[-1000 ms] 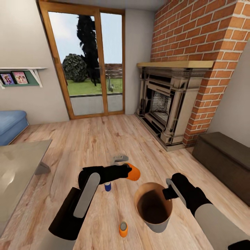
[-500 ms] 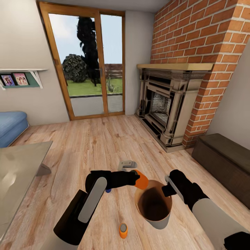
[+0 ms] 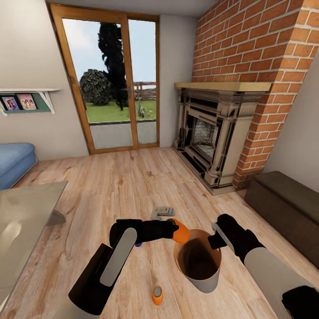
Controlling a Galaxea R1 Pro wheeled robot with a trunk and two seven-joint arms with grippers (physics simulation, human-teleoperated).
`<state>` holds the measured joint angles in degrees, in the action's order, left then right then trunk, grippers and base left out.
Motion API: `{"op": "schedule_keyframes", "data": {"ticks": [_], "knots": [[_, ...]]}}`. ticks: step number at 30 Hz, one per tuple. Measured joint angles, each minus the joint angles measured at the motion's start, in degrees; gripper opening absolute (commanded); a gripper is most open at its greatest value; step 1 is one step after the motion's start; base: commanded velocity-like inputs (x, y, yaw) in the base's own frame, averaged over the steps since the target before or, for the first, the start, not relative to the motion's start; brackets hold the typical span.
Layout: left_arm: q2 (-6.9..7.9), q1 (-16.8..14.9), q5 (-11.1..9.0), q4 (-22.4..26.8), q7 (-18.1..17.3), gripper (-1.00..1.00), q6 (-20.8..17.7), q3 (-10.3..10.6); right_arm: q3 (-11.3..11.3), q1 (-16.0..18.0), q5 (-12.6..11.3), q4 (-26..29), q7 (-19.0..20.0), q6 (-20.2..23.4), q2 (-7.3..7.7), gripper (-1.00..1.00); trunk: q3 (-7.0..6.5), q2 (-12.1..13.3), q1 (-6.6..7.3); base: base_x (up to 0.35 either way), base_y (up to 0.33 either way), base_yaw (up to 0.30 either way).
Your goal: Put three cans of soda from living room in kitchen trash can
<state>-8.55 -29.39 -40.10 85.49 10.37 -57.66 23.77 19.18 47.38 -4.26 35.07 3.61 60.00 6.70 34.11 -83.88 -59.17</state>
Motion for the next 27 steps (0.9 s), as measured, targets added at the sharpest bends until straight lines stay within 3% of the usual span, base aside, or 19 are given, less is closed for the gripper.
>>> {"op": "schedule_keyframes", "data": {"ticks": [13, 18, 27], "knots": [[-0.13, -0.10, 0.16, -5.91, -0.42, -1.00, 0.52, 0.26, 0.12, 0.06, -0.34, 0.01, 0.12, 0.00, -0.58, -1.00, 0.00, 0.00, 0.00, 0.000, 0.000, 0.000], [-0.20, -0.21, 0.26, -9.17, -0.59, -1.00, 3.02, 0.41, 0.13, 0.06, -0.10, 0.10, 0.13, 0.00, -1.52, -1.00, 0.00, 0.00, 0.00, 0.000, 0.000, 0.000], [-0.41, -0.43, 0.20, -14.64, -0.77, -1.00, 8.39, 2.49, 0.14, 0.06, -0.13, 0.31, 0.19, 0.00, -3.74, -1.00, 0.00, 0.00, 0.00, 0.000, 0.000, 0.000]]}}
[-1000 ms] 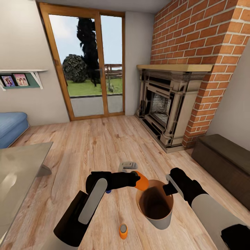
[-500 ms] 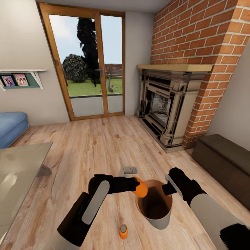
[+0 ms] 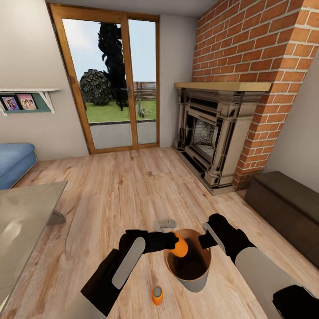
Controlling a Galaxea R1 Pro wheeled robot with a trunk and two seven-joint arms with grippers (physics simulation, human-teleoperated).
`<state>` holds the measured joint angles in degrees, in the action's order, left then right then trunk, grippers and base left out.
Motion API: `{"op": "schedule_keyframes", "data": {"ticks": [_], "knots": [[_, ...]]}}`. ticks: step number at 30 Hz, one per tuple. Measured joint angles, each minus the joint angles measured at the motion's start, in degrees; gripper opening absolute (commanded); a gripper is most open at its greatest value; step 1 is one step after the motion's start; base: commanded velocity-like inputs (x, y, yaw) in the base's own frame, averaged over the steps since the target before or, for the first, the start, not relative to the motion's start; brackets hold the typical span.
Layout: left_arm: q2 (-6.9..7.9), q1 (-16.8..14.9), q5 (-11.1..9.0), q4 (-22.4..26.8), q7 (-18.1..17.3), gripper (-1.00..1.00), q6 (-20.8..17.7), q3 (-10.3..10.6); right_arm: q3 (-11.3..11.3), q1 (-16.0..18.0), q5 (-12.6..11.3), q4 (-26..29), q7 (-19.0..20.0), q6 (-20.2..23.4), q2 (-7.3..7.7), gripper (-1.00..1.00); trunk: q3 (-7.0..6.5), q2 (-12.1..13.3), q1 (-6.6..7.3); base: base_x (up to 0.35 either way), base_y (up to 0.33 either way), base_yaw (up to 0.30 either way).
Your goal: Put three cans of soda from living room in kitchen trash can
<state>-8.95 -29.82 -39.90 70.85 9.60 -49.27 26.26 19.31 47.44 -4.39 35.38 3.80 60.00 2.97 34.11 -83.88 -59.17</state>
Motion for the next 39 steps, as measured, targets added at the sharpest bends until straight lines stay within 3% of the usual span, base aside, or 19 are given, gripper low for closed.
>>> {"op": "schedule_keyframes", "data": {"ticks": [11, 15, 30, 31, 39], "knots": [[-0.42, -0.07, 0.09, -5.96, -0.09, -1.00, 5.98, 1.25, 0.64, 0.06, -0.34, 0.11, 0.04, 0.00, -2.11, -1.00, 0.00, 0.00, 0.00, 0.000, 0.000, 0.000], [-0.44, -0.06, 0.17, -7.03, -0.04, -1.00, 6.78, 1.69, 0.75, 0.08, 0.58, 0.14, -0.07, 0.00, -2.39, -1.00, 0.00, 0.00, 0.00, 0.000, 0.000, 0.000], [-0.53, -0.08, 0.27, -12.29, -0.02, -1.00, 10.31, 2.32, 0.80, 0.16, 0.26, 0.22, -0.04, 0.00, -2.96, -1.00, 0.00, 0.00, 0.00, 0.000, 0.000, 0.000], [-0.58, -0.08, 0.30, -12.84, -0.02, 1.00, 10.77, 2.34, 0.80, 0.17, 0.35, 0.21, -0.05, 0.00, -2.99, -1.00, 0.00, 0.00, 0.00, 0.000, 0.000, 0.000], [-0.81, -0.15, 0.26, -15.31, -0.08, 1.00, 12.64, 2.45, 0.83, 0.36, 0.25, 0.21, -0.04, 0.00, -3.04, -1.00, 0.00, 0.00, 0.00, 0.000, 0.000, 0.000]]}}
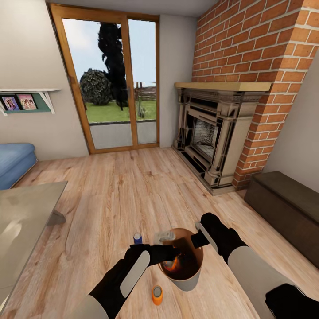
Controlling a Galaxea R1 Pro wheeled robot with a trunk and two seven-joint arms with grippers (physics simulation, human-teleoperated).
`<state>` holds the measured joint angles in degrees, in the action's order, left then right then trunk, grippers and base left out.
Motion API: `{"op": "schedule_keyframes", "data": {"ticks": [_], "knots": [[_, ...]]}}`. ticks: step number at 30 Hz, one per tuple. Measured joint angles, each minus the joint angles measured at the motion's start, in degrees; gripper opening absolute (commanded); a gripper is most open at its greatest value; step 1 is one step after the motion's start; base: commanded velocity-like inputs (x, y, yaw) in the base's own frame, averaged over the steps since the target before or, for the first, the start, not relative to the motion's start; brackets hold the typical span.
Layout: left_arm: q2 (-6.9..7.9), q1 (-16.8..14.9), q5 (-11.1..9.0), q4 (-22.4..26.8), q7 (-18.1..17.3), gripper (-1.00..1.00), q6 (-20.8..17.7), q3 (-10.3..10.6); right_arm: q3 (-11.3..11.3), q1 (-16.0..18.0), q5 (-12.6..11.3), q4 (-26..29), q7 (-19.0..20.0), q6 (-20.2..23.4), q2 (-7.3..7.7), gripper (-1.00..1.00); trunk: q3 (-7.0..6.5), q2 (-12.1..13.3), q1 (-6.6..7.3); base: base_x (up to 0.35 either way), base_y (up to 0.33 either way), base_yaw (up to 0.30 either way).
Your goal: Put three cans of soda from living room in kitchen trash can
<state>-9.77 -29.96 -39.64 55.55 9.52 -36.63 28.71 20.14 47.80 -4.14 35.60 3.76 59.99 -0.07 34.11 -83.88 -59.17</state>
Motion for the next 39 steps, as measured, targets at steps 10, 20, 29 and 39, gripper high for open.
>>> {"op": "schedule_keyframes", "data": {"ticks": [10, 20, 29, 39], "knots": [[-0.08, -0.01, -0.01, -0.40, 0.05, 1.00, 0.30, 0.03, 0.05, 0.08, 0.03, -0.01, 0.02, 0.00, 0.00, -1.00, 0.00, 0.00, 0.00, 0.000, 0.000, 0.000], [0.01, -0.01, 0.00, 0.43, 0.26, 1.00, 0.16, 0.03, 0.11, 0.20, -0.02, -0.12, -0.02, 0.00, 0.85, -1.00, 0.00, 0.00, 0.00, 0.000, 0.000, 0.000], [0.20, 0.03, -0.07, 4.74, 0.60, 1.00, -0.56, 0.02, 0.14, 0.79, 1.14, -2.08, 0.22, -0.01, 5.57, -1.00, 0.00, 0.00, 0.00, 0.000, 0.000, 0.000], [0.54, 0.21, -0.35, 15.07, 2.63, 1.00, -6.02, 0.01, 0.12, 0.87, 0.34, -5.57, 0.40, -0.01, 7.84, -1.00, 0.00, 0.00, 0.00, 0.000, 0.000, 0.000]]}}
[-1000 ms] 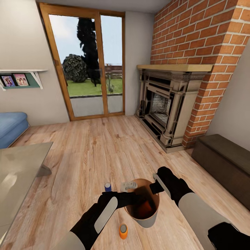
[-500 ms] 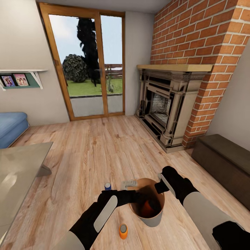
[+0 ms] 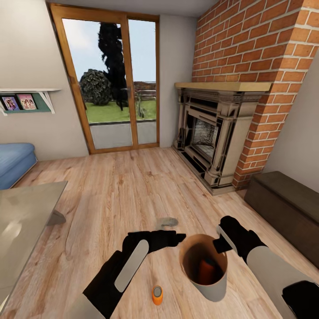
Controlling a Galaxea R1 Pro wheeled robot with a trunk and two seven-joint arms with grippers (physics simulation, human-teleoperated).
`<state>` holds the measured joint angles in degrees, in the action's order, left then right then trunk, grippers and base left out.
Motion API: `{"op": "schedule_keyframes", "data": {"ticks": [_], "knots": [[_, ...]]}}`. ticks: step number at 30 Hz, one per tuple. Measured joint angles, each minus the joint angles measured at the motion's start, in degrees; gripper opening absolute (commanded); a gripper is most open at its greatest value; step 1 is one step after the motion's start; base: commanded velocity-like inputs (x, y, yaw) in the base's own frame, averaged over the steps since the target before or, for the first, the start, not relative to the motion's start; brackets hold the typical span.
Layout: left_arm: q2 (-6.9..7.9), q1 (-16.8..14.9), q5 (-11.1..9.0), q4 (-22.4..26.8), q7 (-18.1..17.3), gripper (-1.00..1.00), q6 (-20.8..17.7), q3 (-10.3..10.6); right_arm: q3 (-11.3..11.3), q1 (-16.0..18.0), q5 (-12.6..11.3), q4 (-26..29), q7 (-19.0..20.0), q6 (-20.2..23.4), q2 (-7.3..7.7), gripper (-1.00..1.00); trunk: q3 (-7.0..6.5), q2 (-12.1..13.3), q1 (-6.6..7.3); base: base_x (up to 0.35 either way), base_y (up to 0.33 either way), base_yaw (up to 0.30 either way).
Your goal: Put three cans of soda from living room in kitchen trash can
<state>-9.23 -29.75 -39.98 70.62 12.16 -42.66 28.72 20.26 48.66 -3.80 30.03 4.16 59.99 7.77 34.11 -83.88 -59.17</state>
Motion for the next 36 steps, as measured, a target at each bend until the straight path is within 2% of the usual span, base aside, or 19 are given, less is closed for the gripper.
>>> {"op": "schedule_keyframes", "data": {"ticks": [1, 6, 10, 11, 16, 19, 20, 21, 22, 25, 26, 28, 29, 31, 34, 36], "knots": [[0.03, 0.04, -0.15, 2.28, 1.53, 1.00, -1.18, -0.02, 0.04, -0.03, -0.42, -0.15, 0.03, 0.00, 0.09, -1.00, 0.00, 0.00, 0.00, 0.000, 0.000, 0.000], [0.15, 0.16, -0.34, 8.01, 4.36, 1.00, -4.54, -0.10, 0.05, -0.05, -1.03, -1.10, 0.06, 0.01, 0.29, -1.00, 0.00, 0.00, 0.00, 0.000, 0.000, 0.000], [0.29, 0.20, -0.25, 9.94, 4.97, 1.00, -6.11, -0.29, 0.02, -0.03, -0.74, -2.02, 0.02, 0.01, 1.03, -1.00, 0.00, 0.00, 0.00, 0.000, 0.000, 0.000], [0.41, 0.21, -0.22, 10.45, 5.10, 1.00, -6.49, -0.41, -0.12, -0.03, -1.41, -2.26, 0.15, 0.01, 1.73, -1.00, 0.00, 0.00, 0.00, 0.000, 0.000, 0.000], [0.87, 0.22, -0.14, 10.90, 5.34, 1.00, -6.96, -0.70, -0.47, 0.01, -0.32, -2.35, 0.14, -0.18, 3.84, -1.00, 0.00, 0.00, 0.00, 0.000, 0.000, 0.000], [1.12, 0.22, -0.07, 10.79, 5.74, 1.00, -7.05, -0.81, -0.67, 0.02, -1.04, -2.09, 0.28, -0.34, 5.03, -1.00, 0.00, 0.00, 0.00, 0.000, 0.000, 0.000], [1.24, 0.24, -0.02, 10.66, 6.25, 1.00, -7.04, -0.89, -0.96, 0.05, -2.14, -1.96, 0.38, -0.95, 5.90, -1.00, 0.00, 0.00, 0.00, 0.000, 0.000, 0.000], [1.30, 0.25, -0.02, 10.46, 6.56, 1.00, -7.01, -1.02, -1.30, 0.10, -2.02, -1.82, 0.41, -1.56, 6.42, -1.00, -0.01, 0.00, 0.00, 0.000, 0.000, 0.000], [1.41, 0.24, 0.06, 9.81, 7.29, 1.00, -6.94, -1.60, -2.43, 0.07, -2.32, -1.90, 0.60, -2.73, 7.45, -1.00, 0.00, 0.00, 0.00, 0.000, 0.000, 0.000], [1.45, 0.20, 0.12, 7.48, 8.35, 1.00, -6.74, -2.74, -5.47, 0.06, 0.43, -1.87, 0.96, -4.16, 8.84, -1.00, 0.00, 0.00, 0.00, 0.000, 0.000, 0.000], [1.46, 0.19, 0.16, 6.31, 8.59, 1.00, -6.67, -3.02, -6.75, 0.06, 0.43, -1.85, 1.23, -4.46, 9.21, -1.00, 0.00, 0.00, 0.00, 0.000, 0.000, 0.000], [1.49, 0.17, 0.32, 1.99, 9.06, 1.00, -6.34, -3.55, -10.00, 0.04, -1.16, -1.85, 2.02, -4.99, 10.00, -1.00, 0.00, 0.00, 0.00, 0.000, 0.000, 0.000], [1.51, 0.16, 0.31, 0.23, 9.16, 1.00, -6.04, -3.64, -10.89, 0.06, -1.84, -1.76, 2.23, -5.10, 10.17, -1.00, -0.01, 0.00, 0.00, 0.000, 0.000, 0.000], [1.50, 0.15, 0.36, -3.09, 9.30, 1.00, -5.10, -3.78, -11.94, 0.02, -1.94, -1.76, 2.39, -5.26, 10.42, -1.00, 0.00, 0.00, 0.00, 0.000, 0.000, 0.000], [1.50, 0.14, 0.43, -9.22, 9.45, 1.00, -2.68, -3.85, -13.01, 0.01, -0.12, -1.70, 2.22, -5.50, 10.57, -1.00, 0.00, 0.00, 0.00, 0.000, 0.000, 0.000], [1.45, 0.05, 0.43, -12.81, 9.50, 1.00, -1.61, -3.80, -13.40, 0.01, -0.27, -1.68, 2.19, -5.56, 10.60, -1.00, 0.00, 0.00, 0.00, 0.000, 0.000, 0.000]]}}
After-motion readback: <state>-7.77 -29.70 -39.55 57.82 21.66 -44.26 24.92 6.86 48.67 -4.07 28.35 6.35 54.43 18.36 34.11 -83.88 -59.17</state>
